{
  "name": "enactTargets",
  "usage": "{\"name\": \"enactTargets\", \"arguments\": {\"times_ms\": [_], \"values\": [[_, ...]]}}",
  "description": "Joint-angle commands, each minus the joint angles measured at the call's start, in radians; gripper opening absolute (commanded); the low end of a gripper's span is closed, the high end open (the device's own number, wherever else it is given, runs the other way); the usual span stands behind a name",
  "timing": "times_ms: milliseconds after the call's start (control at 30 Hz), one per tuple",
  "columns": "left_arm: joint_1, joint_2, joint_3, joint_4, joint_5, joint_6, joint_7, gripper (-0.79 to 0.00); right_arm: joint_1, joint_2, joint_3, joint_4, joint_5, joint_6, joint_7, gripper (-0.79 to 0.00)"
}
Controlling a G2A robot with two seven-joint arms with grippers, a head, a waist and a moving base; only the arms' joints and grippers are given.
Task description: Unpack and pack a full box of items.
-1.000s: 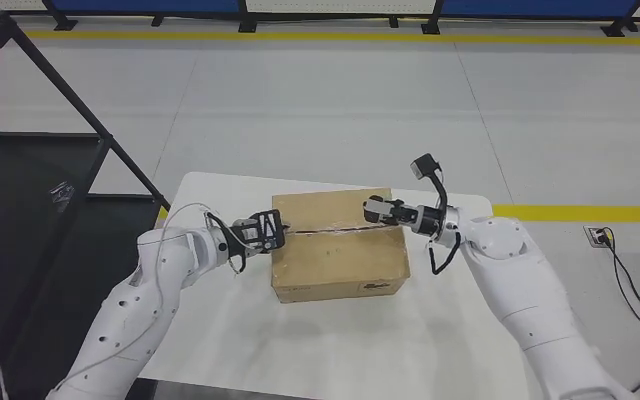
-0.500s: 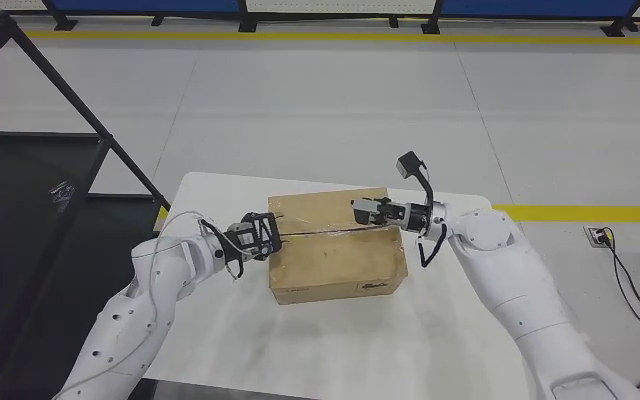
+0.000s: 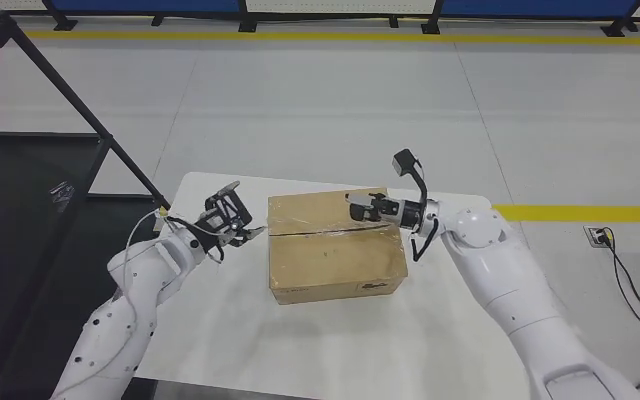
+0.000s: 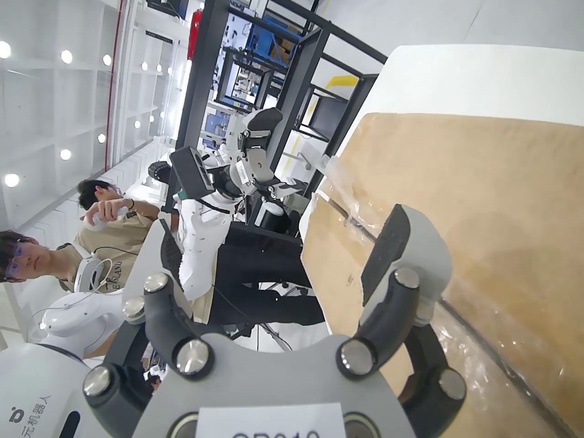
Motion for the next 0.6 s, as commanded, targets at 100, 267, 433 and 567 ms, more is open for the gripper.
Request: {"name": "enactTargets", "arguments": {"times_ms": [100,267,433,567], "values": [[0.040,-0.015,-0.029,0.027,-0.190,0.144,-0.040,0.000,0.041,-0.031,-0.074,0.016,-0.099,0.059,-0.086,0.000],[0.068,-0.035,-0.012,0.073,-0.378,0.207,-0.069,0.000,0.060,-0.037,-0.090,0.034,-0.132,0.103,-0.109,0.000],[0.063,-0.047,0.031,0.118,-0.447,0.160,-0.098,0.000,0.051,-0.038,-0.091,0.019,-0.127,0.099,-0.110,0.000],[0.030,-0.057,0.057,0.151,-0.472,0.139,-0.053,0.000,0.026,-0.046,-0.109,-0.050,-0.157,0.073,-0.153,0.000]]}}
